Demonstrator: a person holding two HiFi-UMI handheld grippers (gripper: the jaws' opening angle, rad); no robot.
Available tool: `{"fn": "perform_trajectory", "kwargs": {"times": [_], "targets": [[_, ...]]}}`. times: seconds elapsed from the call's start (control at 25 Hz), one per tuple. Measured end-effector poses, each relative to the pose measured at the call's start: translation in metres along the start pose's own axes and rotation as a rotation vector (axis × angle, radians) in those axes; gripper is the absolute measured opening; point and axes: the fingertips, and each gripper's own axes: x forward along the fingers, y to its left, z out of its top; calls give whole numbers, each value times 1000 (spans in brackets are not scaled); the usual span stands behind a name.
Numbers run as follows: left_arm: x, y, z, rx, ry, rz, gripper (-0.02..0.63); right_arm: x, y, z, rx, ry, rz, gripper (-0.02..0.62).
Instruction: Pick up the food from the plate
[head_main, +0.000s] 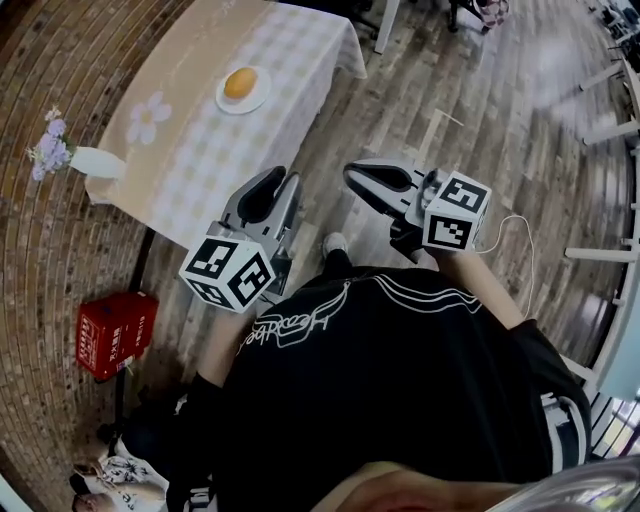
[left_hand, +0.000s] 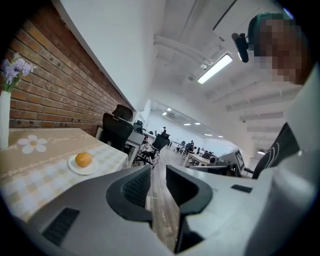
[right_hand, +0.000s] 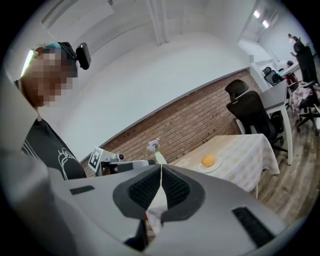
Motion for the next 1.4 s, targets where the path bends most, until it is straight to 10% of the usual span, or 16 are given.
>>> {"fn": "perform_trajectory", "kwargs": {"times": [0.68,1.4], "targets": [[77,161,23,98,46,162,264,82,-114,35,49,60,16,-2],[170,342,9,81,259,399,299,180,-257,75,169,179,116,-3]]}}
